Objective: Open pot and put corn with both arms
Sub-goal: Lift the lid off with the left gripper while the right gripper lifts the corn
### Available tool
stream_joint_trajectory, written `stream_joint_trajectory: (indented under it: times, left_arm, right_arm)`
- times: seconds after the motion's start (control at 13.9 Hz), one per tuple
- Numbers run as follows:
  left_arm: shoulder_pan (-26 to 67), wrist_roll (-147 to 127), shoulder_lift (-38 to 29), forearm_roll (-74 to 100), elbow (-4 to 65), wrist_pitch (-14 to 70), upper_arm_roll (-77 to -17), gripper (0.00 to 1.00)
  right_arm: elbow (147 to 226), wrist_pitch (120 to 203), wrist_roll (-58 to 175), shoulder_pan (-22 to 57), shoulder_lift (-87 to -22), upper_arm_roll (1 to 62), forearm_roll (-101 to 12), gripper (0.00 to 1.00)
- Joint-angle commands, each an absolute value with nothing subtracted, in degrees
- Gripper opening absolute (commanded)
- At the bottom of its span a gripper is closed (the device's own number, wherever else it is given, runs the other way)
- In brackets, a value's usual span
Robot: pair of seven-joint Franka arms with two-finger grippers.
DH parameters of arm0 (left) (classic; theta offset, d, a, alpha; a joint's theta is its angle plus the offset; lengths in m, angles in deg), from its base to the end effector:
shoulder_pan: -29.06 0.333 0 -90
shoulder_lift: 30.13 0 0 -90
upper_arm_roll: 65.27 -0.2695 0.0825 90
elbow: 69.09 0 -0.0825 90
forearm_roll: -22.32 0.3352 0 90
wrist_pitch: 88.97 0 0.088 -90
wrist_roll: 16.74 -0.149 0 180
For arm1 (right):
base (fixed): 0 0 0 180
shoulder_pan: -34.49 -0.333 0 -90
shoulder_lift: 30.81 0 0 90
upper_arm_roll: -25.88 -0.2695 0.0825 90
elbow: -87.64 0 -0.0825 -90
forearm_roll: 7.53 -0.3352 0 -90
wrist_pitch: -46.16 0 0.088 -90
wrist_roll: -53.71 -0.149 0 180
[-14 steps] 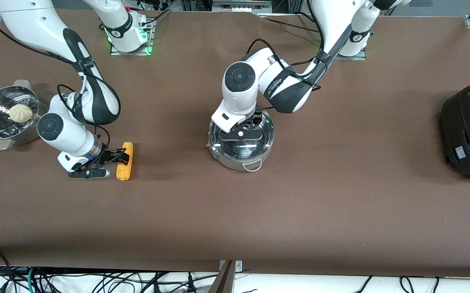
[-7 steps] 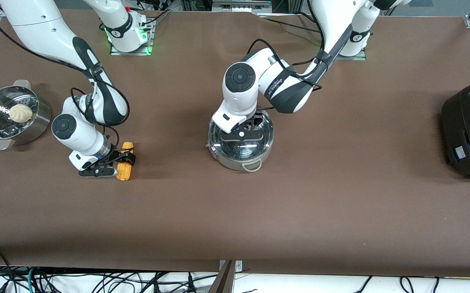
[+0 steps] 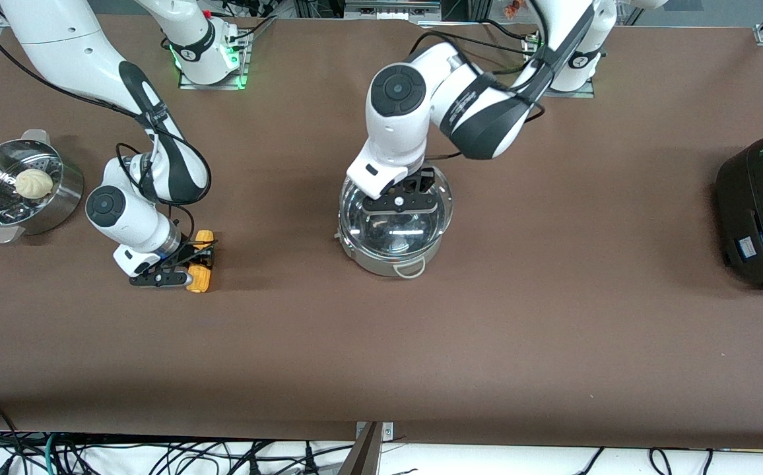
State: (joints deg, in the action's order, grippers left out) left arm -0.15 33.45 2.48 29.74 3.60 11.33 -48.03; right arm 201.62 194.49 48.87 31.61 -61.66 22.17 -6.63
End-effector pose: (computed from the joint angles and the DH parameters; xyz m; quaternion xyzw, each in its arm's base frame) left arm 0.4724 -0.4238 0.3616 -0.9986 -0.0389 0.0342 0.0119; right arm 0.5628 0.0658 0.1528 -0.9993 -0.0167 -0.0298 0.0152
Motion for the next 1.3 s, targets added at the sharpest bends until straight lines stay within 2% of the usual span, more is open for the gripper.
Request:
stream_joint_trajectory:
  times: [0.0, 0.14, 0.29, 0.72, 0.87, 1.01, 1.23]
  left_arm:
    - [3.4, 28.6, 0.4, 31.5, 3.9, 5.7, -47.9, 0.13]
    - [6.9, 21.8, -0.3, 31.5, 4.3, 3.7, -48.3, 0.13]
    - [11.2, 13.3, -0.9, 31.6, 4.6, -0.2, -48.3, 0.14]
    - [26.5, -11.9, -2.4, 31.5, 6.7, -2.1, -48.0, 0.14]
    - [30.5, -13.8, -3.3, 31.5, 11.7, -0.5, -47.9, 0.13]
    - [32.2, -14.0, -5.5, 32.1, 18.9, 5.2, -47.9, 0.13]
    - [35.0, -14.0, -10.0, 35.0, 33.5, 20.1, -47.2, 0.14]
  right_arm:
    - [201.3, 195.4, 47.8, 31.5, -62.2, 22.2, -6.4, 0.32]
    - [199.4, 194.1, 48.4, 31.5, -62.1, 22.2, -6.3, 0.32]
    - [195.8, 188.2, 48.4, 31.3, -61.8, 22.2, -6.1, 0.32]
    - [177.2, 164.4, 48.2, 26.7, -61.6, 22.2, -6.3, 0.33]
    - [173.5, 159.8, 43.0, 24.0, -61.6, 22.2, -6.2, 0.33]
    - [171.8, 157.5, 36.9, 20.8, -61.6, 22.2, -6.5, 0.34]
    - [169.6, 155.3, 24.6, 14.0, -61.5, 22.0, -6.9, 0.38]
